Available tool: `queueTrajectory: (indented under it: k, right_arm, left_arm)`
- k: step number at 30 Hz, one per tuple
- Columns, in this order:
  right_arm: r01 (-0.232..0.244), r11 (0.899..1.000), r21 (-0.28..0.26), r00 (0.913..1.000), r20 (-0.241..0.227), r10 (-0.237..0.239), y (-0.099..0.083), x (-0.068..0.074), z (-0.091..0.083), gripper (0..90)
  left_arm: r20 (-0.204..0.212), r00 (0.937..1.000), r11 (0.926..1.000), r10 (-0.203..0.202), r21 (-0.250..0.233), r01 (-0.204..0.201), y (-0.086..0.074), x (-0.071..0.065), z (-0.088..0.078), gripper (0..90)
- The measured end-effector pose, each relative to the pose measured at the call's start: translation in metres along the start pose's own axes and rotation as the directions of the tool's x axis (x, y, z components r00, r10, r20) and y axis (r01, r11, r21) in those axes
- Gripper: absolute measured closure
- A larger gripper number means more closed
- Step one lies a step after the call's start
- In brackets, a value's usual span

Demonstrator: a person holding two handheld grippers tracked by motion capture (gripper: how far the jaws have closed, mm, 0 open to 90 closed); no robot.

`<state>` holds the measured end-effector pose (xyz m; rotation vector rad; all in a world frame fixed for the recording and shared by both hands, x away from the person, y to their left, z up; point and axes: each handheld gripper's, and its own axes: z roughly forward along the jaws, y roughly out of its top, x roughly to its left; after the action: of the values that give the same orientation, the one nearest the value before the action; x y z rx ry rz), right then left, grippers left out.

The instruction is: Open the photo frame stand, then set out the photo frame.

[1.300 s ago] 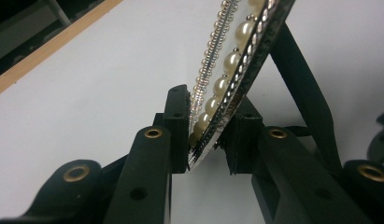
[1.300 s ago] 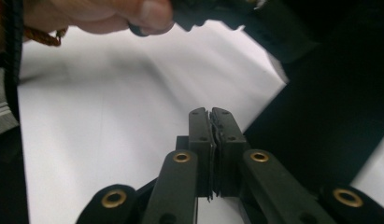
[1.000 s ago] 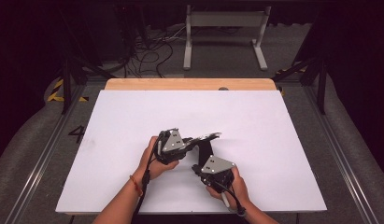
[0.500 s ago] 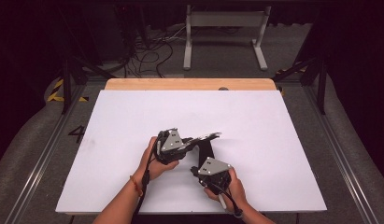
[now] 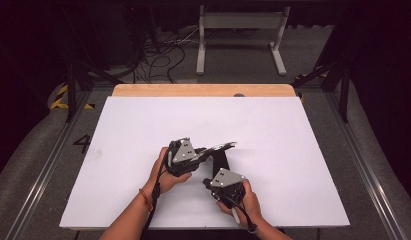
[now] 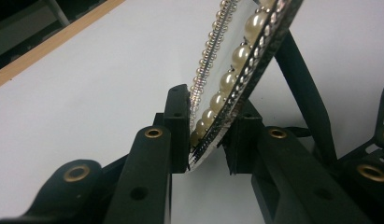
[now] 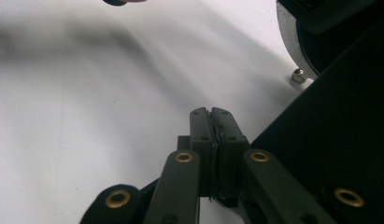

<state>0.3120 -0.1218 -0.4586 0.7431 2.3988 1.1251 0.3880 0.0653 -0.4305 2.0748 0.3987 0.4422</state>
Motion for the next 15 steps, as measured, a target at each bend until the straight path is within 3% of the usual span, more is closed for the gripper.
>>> queueTrajectory:
  k: [11, 15]
  right_arm:
    - [-0.003, 1.000, -0.016, 0.9999, 0.010, 0.003, -0.0013, 0.0012, -0.0027, 85.9]
    - [0.019, 0.999, -0.031, 0.9997, 0.013, -0.019, 0.0021, 0.0061, -0.0021, 86.4]
  left_arm:
    - [-0.014, 0.9999, 1.0000, 0.000, 0.002, 0.000, -0.0006, -0.0019, 0.0000, 74.3]
    - [-0.030, 0.9995, 0.9999, -0.005, 0.010, 0.005, -0.0034, -0.0024, 0.0033, 73.7]
